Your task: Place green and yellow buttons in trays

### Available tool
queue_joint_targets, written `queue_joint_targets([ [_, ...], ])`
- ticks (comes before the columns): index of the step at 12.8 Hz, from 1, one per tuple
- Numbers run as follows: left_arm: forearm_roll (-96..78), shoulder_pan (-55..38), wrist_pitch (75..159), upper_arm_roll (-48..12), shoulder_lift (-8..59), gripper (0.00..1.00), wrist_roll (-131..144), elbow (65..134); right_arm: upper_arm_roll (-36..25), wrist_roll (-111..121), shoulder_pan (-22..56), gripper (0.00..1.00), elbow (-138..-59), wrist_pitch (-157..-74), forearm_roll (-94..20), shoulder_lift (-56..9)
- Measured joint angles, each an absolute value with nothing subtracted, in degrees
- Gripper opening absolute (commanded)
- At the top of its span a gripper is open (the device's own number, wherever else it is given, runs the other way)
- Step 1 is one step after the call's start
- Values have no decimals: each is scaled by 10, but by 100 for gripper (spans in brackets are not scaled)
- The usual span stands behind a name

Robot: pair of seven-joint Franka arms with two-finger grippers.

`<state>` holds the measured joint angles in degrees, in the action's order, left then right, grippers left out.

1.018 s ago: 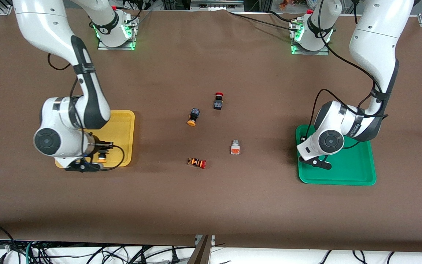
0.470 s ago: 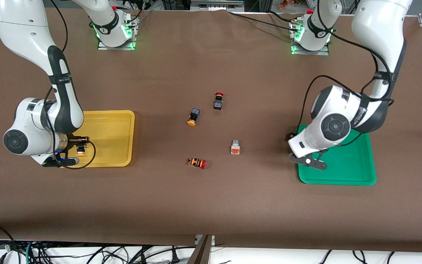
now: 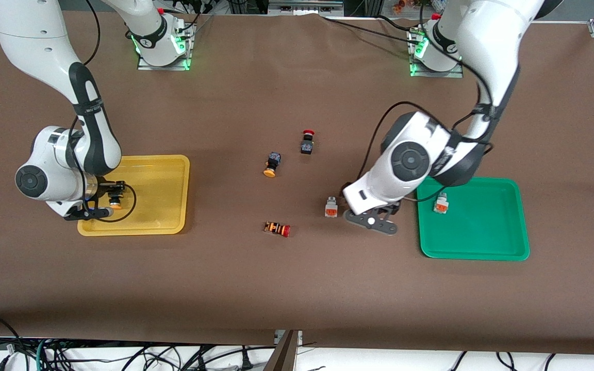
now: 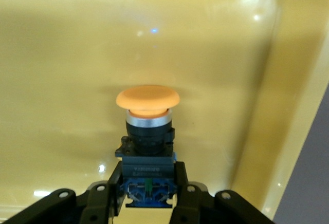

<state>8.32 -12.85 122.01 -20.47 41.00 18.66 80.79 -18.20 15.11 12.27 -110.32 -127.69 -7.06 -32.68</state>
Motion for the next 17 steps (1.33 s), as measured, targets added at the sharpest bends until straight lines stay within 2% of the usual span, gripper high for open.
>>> queue_joint_targets([
  [2, 84, -158, 1274, -201, 447, 100, 246, 805, -182, 152, 123, 0, -1118, -1287, -71, -319],
  [3, 90, -170, 1289, -198, 461, 100, 270, 805, -182, 152, 123, 23, -1122, -1290, -71, -318],
  [4, 97, -178, 1294, -195, 471, 100, 291, 805, -182, 152, 123, 75, -1124, -1291, -71, -317],
  [5, 104, -184, 1294, -193, 479, 100, 314, 805, -182, 153, 123, 96, -1124, -1291, -71, -317],
  [6, 109, -189, 1294, -191, 487, 100, 333, 806, -182, 153, 123, 99, -1124, -1291, -71, -317],
  [9, 138, -193, 1294, -185, 497, 100, 354, 806, -182, 153, 124, 99, -1119, -1291, -71, -311],
  [10, 140, -193, 1294, -184, 498, 93, 354, 806, -181, 153, 125, 99, -1115, -1289, -71, -304],
  [12, 142, -193, 1295, -181, 506, 63, 354, 806, -176, 150, 130, 99, -1102, -1266, -71, -284],
  [13, 143, -193, 1301, -181, 511, 51, 354, 806, -170, 137, 133, 99, -1091, -1247, -72, -275],
  [15, 143, -194, 1309, -181, 518, 19, 354, 806, -149, 90, 145, 99, -1064, -1213, -73, -266],
  [17, 143, -195, 1310, -181, 518, 12, 354, 805, -126, 21, 165, 99, -1040, -1186, -74, -262],
])
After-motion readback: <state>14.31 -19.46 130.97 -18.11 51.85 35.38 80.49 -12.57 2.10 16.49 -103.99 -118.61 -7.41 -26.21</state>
